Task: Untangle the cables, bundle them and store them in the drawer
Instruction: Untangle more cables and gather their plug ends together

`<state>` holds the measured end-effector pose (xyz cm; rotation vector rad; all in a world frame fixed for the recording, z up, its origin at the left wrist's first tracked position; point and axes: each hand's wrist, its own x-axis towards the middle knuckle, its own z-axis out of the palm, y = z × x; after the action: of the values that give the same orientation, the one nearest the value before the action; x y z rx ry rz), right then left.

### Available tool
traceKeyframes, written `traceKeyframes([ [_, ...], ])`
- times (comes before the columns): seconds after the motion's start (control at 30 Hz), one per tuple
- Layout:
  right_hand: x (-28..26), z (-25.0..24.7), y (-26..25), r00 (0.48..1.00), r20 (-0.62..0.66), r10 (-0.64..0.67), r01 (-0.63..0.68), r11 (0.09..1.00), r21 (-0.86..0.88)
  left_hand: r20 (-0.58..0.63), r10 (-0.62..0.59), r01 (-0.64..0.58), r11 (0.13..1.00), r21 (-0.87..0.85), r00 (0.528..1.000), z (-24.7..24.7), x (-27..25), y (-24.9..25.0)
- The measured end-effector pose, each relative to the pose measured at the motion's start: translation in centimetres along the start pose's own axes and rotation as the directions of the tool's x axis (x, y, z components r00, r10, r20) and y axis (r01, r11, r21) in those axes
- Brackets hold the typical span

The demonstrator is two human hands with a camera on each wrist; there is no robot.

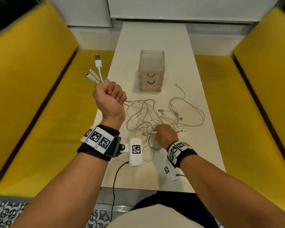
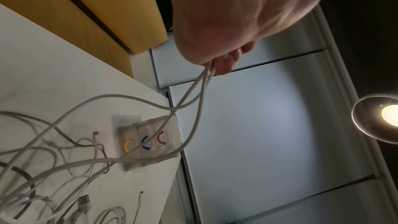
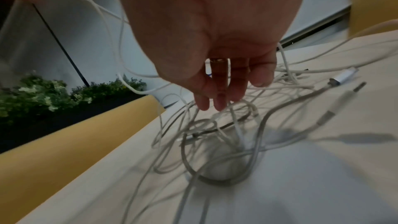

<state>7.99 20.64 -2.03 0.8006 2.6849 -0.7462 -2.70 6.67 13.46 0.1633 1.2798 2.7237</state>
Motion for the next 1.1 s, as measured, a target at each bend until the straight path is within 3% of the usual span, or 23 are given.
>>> traceKeyframes([
  [0.13,0.7,0.6,0.0,0.998,0.013,0.068,-0.067,0.995,-0.070,0.015,-0.005,0.005,1.000,-0.028,1.000,-0.1,0.0,-0.1],
  [0.37,0.9,1.8,-0.1,0.999,-0.015,0.045,-0.047,0.981,-0.187,0.017,-0.014,0.014,1.000,-0.019,1.000,-0.5,0.3,0.0],
  [0.53,1.3,1.3,0.1,0.992,-0.037,0.119,-0.119,0.993,-0.021,0.015,-0.009,0.009,1.000,-0.020,1.000,-1.0,0.6,0.6],
  [0.7,1.0,1.0,0.1,0.994,0.020,0.106,-0.105,0.994,-0.008,0.017,-0.009,0.009,1.000,-0.019,1.000,-1.0,0.7,0.9],
  [0.83,0.5,0.4,-0.2,0.997,0.021,0.079,-0.081,0.988,0.130,0.016,-0.004,0.004,1.000,-0.024,1.000,-1.1,0.8,1.3],
  [0.93,-0.3,-1.1,0.3,0.996,-0.063,0.059,-0.044,0.974,0.221,0.010,0.011,-0.010,0.999,-0.033,1.000,-1.4,1.0,1.8],
  [1.1,-1.4,-3.3,2.5,0.949,-0.291,0.123,-0.080,0.984,0.156,0.007,0.020,-0.019,0.999,-0.036,1.000,-1.5,1.2,2.1],
])
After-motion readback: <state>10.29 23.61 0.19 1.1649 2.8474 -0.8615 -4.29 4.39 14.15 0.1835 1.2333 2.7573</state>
